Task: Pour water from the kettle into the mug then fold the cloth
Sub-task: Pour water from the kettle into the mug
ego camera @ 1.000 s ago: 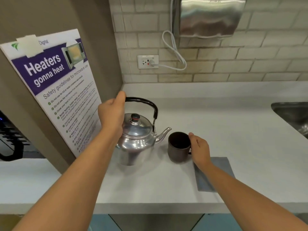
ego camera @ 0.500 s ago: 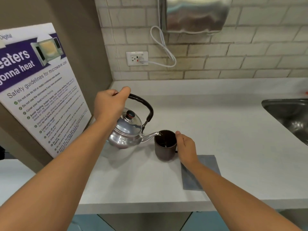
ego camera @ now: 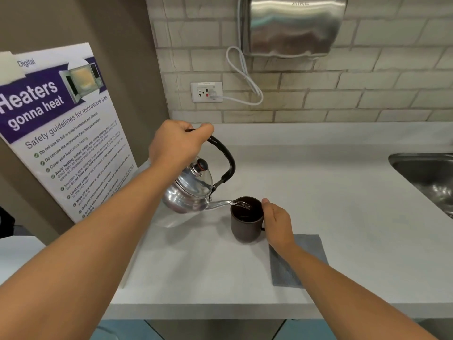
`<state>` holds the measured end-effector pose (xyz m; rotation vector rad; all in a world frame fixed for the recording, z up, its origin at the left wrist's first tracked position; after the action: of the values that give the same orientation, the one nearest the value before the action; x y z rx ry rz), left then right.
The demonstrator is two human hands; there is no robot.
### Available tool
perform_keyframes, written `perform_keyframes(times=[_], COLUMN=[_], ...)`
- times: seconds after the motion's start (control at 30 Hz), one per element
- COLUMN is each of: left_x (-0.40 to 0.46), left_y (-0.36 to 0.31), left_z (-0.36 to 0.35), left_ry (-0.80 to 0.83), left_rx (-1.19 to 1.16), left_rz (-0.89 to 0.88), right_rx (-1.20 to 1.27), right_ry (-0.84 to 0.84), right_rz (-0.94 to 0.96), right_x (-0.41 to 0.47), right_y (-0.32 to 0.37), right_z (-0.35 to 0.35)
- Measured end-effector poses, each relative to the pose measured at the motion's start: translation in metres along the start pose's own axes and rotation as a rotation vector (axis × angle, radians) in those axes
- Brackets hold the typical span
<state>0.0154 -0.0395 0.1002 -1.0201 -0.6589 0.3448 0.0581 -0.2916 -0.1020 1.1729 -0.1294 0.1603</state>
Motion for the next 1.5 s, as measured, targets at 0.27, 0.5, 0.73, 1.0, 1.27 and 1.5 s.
perform_keyframes(times=[0.27,0.5,0.73,1.0,1.27,1.5], left_x=[0.003,0.005,0.008,0.009,0.007,0.007], left_y=[-0.019,-0.033,-0.04,-0.045,-0.035,-0.014], left_z=[0.001,0.003,0.004,0.005,0.004,0.006], left_ry=[0.029,0.037,0.045,0.056,0.045,0.022], left_rx=[0.077,0.14,0.166,0.188,0.163,0.082], left_rz=[-0.03,-0.071,-0.091,-0.12,-0.095,-0.038], right_rx=[-0.005,-0.021,-0.032,-0.057,-0.051,-0.054], right_ry=[-0.008,-0.013,-0.016,-0.008,-0.009,-0.013], right_rz=[0.012,0.008,-0.005,-0.009,-0.009,-0.02], right_x=[0.0,0.0,-0.001,-0.001,-0.002,-0.003], right_y=[0.001,0.001,0.001,0.002,0.002,0.001], right_z=[0.001,0.001,0.001,0.001,0.001,0.002])
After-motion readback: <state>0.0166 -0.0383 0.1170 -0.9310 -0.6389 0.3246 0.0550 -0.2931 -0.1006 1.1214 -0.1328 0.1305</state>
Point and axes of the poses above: each hand's wrist, its own x-axis towards the middle knuckle, its own z-axis out of the back of the hand, y = z × x, the point moved 9 cm from there along x, towards the middle knuckle, and after that the axes turned 10 degrees about -x, right-handed, at the moved point
